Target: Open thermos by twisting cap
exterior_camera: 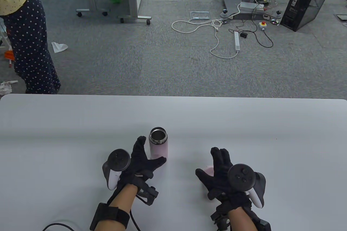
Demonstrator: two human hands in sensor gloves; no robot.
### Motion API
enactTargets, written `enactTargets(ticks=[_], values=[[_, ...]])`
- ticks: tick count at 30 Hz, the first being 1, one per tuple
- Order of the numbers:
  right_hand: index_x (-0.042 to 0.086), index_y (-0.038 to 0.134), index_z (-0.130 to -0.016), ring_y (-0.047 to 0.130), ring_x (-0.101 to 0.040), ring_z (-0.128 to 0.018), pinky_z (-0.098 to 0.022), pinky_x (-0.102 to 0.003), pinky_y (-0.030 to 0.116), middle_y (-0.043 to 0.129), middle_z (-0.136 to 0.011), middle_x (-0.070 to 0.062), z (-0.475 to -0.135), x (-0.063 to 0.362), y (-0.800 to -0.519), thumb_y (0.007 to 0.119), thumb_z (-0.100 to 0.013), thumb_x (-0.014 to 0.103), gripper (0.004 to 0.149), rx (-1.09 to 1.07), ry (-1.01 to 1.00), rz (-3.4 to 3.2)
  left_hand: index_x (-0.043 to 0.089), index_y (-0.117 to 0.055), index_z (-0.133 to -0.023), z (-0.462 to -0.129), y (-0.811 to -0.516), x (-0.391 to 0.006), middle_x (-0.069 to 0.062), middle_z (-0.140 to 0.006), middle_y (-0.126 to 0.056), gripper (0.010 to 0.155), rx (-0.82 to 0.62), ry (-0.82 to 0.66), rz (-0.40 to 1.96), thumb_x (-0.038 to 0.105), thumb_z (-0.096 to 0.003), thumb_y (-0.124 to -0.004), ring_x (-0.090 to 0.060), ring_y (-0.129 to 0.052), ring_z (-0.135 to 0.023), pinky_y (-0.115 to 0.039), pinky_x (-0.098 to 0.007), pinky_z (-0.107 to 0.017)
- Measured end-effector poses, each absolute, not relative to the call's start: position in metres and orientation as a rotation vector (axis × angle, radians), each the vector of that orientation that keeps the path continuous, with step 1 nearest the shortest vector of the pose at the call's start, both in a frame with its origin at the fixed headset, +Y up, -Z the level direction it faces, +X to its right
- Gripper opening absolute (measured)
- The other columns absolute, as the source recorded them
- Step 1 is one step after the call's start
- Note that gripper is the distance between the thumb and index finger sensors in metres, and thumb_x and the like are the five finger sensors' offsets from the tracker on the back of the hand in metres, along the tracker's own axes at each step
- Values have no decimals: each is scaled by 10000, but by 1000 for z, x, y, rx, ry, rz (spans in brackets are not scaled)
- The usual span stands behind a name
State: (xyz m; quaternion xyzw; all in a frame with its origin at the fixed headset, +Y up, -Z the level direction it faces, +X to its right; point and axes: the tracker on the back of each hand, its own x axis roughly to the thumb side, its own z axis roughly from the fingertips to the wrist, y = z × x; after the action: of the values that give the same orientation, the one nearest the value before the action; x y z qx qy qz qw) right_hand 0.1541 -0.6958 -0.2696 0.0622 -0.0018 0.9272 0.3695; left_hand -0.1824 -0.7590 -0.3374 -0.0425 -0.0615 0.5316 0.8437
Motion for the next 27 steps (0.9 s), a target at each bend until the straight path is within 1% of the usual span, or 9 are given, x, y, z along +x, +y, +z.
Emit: enactTargets(ticks=[3, 4, 6, 11, 15, 17, 20, 22, 27], values=[[93, 290, -1185, 370, -640, -1004, -714, -756, 349, 194, -1163, -350, -269, 155, -696, 839, -572, 576, 954, 150, -20, 2394, 230, -170, -1126, -325, -749, -189, -205, -1181, -200, 1084, -24, -147, 1106, 514, -475, -989, -496, -249, -1118, -287, -774, -699], [95, 289, -1184, 355, -640, -1006, -713, -758, 340, 194, -1163, -349, -269, 155, -696, 839, -571, 577, 954, 148, -20, 2397, 231, -169, -1130, -321, -746, -191, -206, -1184, -196, 1093, 14, -147, 1110, 517, -469, -991, -495, -226, -1121, -243, -789, -687], [94, 290, -1185, 338, -642, -1007, -712, -759, 331, 194, -1164, -347, -269, 154, -696, 839, -571, 576, 954, 140, -30, 2423, 231, -189, -1139, -313, -736, -194, -209, -1187, -202, 1096, 129, -164, 1091, 526, -455, -993, -497, -221, -1120, -232, -791, -681], [91, 300, -1186, 296, -643, -1012, -702, -776, 283, 199, -1168, -343, -268, 150, -696, 840, -570, 576, 952, 126, -42, 2492, 234, -179, -1150, -297, -717, -198, -208, -1191, -154, 1096, 210, -212, 999, 563, -464, -967, -497, -154, -1121, -176, -795, -673], [94, 315, -1186, 252, -636, -1023, -669, -804, 189, 202, -1174, -335, -265, 146, -694, 842, -570, 575, 942, 105, -79, 2569, 218, -163, -1150, -291, -718, -196, -208, -1194, -143, 1103, 257, -251, 967, 579, -471, -955, -497, -138, -1122, -165, -795, -672], [93, 320, -1187, 239, -635, -1024, -663, -806, 172, 202, -1176, -335, -264, 144, -694, 842, -570, 577, 942, 101, -86, 2587, 222, -154, -1149, -294, -719, -195, -205, -1194, -129, 1101, 199, -271, 915, 590, -477, -944, -490, -122, -1123, -152, -792, -672], [97, 318, -1188, 221, -633, -1025, -663, -806, 168, 223, -1172, -331, -263, 142, -692, 842, -571, 576, 941, 99, -101, 2608, 217, -191, -1163, -295, -716, -191, -191, -1199, -121, 1083, 188, -286, 896, 593, -479, -941, -486, -100, -1125, -130, -790, -672], [99, 314, -1189, 200, -632, -1024, -664, -804, 163, 182, -1178, -329, -262, 141, -691, 841, -571, 577, 943, 92, -116, 2626, 208, -195, -1167, -294, -712, -187, -220, -1194, -101, 1084, 168, -290, 847, 598, -481, -938, -487, -78, -1122, -120, -789, -671], [101, 305, -1191, 175, -630, -1023, -668, -802, 164, 187, -1176, -325, -261, 140, -689, 841, -570, 579, 949, 90, -127, 2639, 130, -259, -1181, -290, -706, -179, -236, -1192, -100, 1064, 55, -283, 735, 602, -496, -923, -504, -65, -1110, -117, -795, -660]])
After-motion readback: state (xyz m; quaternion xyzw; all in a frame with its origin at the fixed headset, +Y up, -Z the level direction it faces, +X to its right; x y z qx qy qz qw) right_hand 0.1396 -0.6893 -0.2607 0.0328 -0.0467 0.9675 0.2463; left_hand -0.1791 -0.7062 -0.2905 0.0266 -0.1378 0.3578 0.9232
